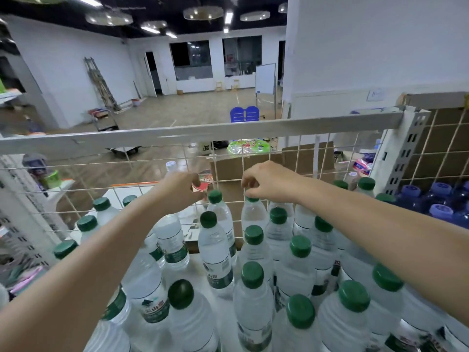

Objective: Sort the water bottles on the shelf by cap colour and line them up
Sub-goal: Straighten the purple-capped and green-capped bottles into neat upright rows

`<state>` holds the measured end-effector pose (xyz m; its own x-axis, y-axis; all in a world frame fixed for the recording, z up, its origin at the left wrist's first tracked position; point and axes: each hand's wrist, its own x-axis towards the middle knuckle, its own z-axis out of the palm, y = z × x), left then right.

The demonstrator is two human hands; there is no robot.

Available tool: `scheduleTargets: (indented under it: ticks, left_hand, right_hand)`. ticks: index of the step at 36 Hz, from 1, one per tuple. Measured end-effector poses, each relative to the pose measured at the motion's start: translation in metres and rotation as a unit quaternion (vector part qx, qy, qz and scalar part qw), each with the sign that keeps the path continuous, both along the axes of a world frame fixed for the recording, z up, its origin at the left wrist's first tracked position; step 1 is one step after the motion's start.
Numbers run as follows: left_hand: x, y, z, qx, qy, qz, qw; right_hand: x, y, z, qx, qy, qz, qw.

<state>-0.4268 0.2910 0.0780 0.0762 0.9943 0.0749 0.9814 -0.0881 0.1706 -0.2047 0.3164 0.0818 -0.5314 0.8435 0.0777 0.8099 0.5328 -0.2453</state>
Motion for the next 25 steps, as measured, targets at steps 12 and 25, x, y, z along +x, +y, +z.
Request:
scheduleTargets:
  ticks: [12, 25]
  left_hand:
    - [0.012, -0.021, -0.012, -0.126, -0.029, -0.054, 0.99]
    - [-0.002, -0.026, -0.019, -0.121, -0.015, -0.078, 0.99]
  right_hand:
    - [-0.027, 0.01, -0.005, 0.048, -0.114, -0.01, 0.992]
    - [-0.059, 0.02, -0.016, -0.016, -0.119, 0.044, 0.992]
